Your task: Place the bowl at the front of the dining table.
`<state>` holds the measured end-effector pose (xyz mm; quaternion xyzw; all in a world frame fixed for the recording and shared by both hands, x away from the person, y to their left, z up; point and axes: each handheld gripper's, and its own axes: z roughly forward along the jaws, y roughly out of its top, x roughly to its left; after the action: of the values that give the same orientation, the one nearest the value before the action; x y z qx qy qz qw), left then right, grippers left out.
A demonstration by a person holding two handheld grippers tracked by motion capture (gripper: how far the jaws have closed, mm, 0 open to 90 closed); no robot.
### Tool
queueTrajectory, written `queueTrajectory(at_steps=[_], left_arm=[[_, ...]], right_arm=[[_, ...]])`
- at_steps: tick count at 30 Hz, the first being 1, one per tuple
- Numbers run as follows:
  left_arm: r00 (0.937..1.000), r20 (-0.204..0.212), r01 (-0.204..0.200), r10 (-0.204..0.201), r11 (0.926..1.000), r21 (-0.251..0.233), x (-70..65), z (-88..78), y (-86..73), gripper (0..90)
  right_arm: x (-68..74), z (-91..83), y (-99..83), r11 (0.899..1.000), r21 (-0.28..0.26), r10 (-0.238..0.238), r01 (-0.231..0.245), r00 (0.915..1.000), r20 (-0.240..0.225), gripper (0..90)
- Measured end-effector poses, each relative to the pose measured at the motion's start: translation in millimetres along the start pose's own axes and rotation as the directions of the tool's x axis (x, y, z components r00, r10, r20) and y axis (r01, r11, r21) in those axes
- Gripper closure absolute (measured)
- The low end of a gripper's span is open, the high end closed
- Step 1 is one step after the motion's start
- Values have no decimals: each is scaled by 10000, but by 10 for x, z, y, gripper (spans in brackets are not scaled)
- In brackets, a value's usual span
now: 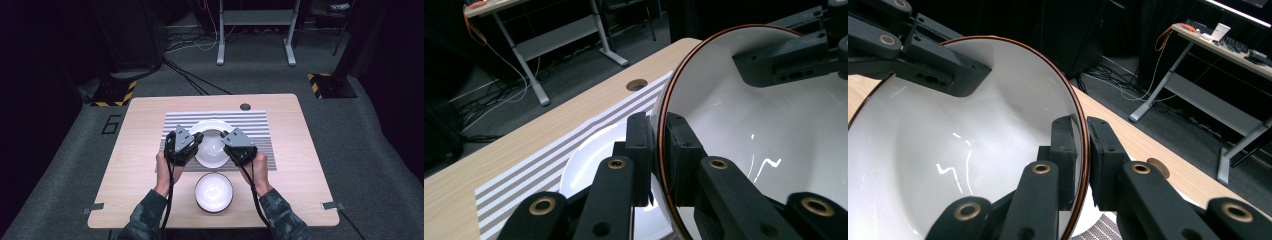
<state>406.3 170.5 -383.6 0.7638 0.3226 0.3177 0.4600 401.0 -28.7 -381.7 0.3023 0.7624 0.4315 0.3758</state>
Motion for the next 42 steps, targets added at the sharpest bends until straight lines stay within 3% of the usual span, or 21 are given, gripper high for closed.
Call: queueTrajectory(at_steps=[15, 36, 42], left_arm=[[9996, 34, 294, -295, 9994, 154, 134, 251, -34, 825], [9990, 86, 438, -448, 9946, 938, 306, 585, -138, 824], [9980, 51, 619, -630, 9913, 1165, 360, 675, -184, 824]], right_arm=[[-97, 247, -23, 9997, 255, 34, -35, 10000, 38, 830], [-209, 636, -150, 9946, 909, 528, -500, 9982, -293, 830], [-222, 743, -155, 9922, 1173, 464, -417, 9982, -380, 830]])
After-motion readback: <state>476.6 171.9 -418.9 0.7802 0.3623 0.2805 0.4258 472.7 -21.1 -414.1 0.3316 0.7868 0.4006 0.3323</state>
